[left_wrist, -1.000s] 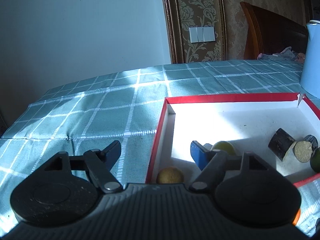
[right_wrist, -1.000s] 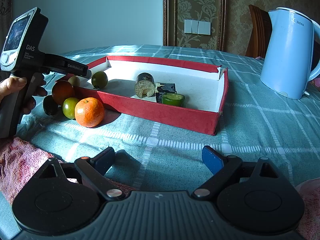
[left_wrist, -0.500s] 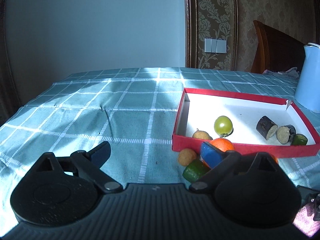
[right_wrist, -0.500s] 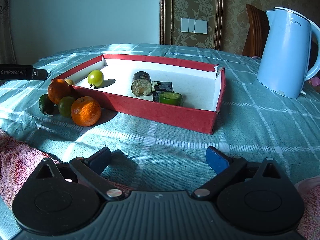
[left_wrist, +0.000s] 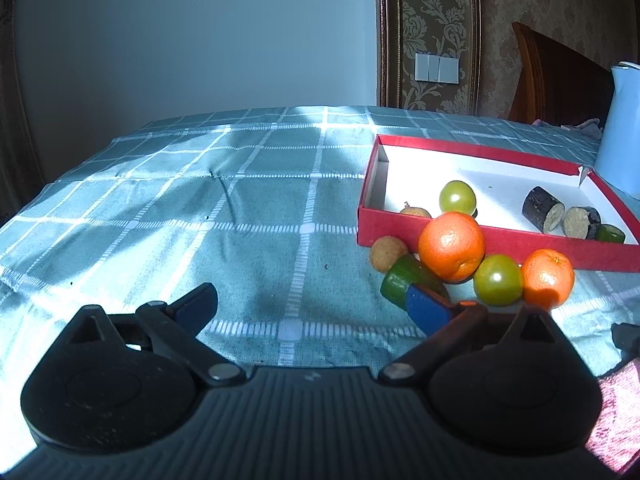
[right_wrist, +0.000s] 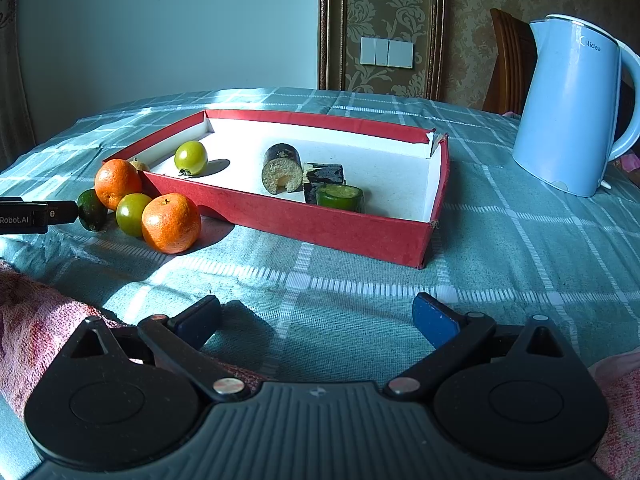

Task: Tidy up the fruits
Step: 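Withdraw the left tool back beside the fruits, then move the right tool to the orange tangerine and close on it, then lift the tangerine with the right tool and carry it over the box, then lower the tangerine into the box and open the right tool, then withdraw the open right tool from the box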

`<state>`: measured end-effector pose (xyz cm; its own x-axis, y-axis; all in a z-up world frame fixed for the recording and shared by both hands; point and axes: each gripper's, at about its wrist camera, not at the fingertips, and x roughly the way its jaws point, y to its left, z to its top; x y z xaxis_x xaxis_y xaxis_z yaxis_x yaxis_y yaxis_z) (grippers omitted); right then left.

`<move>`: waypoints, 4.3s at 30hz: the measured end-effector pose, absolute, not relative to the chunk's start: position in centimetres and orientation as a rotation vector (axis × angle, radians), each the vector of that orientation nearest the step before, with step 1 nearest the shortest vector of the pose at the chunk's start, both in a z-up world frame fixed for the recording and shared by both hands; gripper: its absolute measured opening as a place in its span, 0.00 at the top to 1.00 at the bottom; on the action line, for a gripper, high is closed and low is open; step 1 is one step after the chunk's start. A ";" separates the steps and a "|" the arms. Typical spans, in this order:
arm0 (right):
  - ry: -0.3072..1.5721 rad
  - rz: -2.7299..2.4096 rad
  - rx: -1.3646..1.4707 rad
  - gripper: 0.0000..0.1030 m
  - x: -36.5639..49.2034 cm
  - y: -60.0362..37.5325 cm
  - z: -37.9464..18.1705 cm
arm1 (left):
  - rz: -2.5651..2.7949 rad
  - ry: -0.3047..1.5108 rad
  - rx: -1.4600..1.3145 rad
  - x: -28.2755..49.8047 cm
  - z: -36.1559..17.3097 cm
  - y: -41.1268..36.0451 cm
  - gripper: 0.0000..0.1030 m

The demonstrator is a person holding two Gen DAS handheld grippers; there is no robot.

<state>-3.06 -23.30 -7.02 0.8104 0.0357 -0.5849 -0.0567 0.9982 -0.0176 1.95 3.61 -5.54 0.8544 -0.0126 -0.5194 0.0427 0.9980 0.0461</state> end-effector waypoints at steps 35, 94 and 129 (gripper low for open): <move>0.565 0.210 -0.063 0.15 0.7 -16.7 -4.5 | -0.047 0.589 0.055 2.0 -6.6 4.4 0.00; 0.545 -0.053 0.055 0.60 9.0 -25.8 -3.7 | -0.051 0.599 0.043 2.0 -6.8 4.5 0.00; 0.477 0.223 -0.006 0.36 -2.7 -21.6 -4.0 | -0.051 0.599 0.044 2.0 -7.0 4.5 0.00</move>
<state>-2.69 -21.65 -3.97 0.8648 0.2110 -0.4557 -0.2139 0.9758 0.0459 1.99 4.48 -7.02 0.8247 -0.0348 -0.5645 0.0603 0.9978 0.0265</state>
